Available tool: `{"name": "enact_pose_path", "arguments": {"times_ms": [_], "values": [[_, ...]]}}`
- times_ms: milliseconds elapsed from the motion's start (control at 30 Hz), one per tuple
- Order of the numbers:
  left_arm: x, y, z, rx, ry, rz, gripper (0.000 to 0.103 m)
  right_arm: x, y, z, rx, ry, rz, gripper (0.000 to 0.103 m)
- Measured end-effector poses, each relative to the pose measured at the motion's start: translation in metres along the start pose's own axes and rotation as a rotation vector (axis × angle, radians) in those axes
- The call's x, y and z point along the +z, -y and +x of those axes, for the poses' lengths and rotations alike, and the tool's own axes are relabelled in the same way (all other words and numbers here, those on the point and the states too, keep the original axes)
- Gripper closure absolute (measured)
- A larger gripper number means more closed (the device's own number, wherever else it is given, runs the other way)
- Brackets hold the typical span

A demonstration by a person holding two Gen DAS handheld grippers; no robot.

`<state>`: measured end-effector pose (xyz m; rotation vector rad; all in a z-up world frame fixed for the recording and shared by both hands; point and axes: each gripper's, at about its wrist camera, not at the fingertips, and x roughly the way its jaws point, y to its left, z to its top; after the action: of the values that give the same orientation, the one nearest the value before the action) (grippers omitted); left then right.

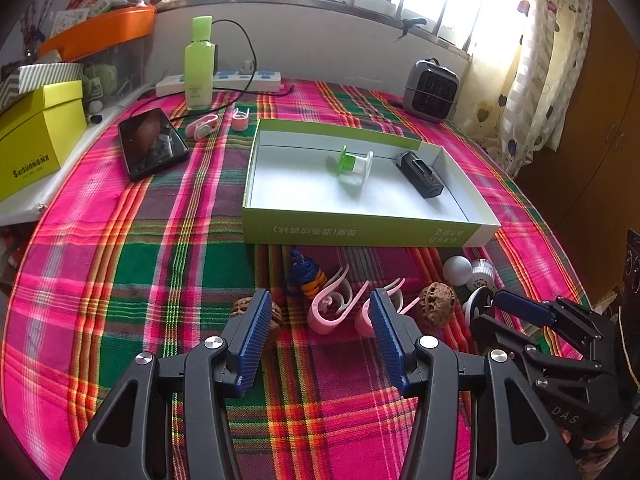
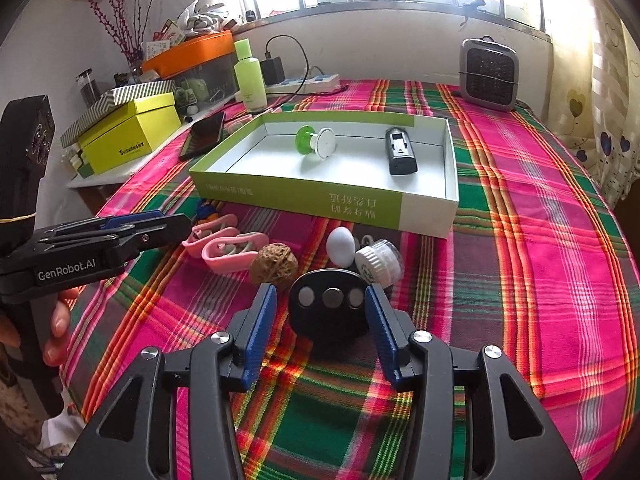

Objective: Organize objects
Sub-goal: 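Withdraw both tools from the box back toward the remaining items, then grasp the white duck toy with the right tool while the left tool approaches the walnut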

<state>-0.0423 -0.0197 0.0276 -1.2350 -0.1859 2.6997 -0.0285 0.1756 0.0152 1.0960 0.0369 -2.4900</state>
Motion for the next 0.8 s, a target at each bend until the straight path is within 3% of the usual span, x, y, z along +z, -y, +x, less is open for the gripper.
{"name": "enact_pose_path", "arguments": {"times_ms": [467,800], "values": [[-0.009,0.006,-0.002,-0.031,-0.013,0.021,0.053,-0.003,-0.002,0.008,-0.09,-0.033,-0.028,0.056],[-0.009,0.022,-0.003,-0.07,-0.014,0.06,0.053,-0.003,0.0,0.004,-0.102,-0.019,-0.025,0.071]]}}
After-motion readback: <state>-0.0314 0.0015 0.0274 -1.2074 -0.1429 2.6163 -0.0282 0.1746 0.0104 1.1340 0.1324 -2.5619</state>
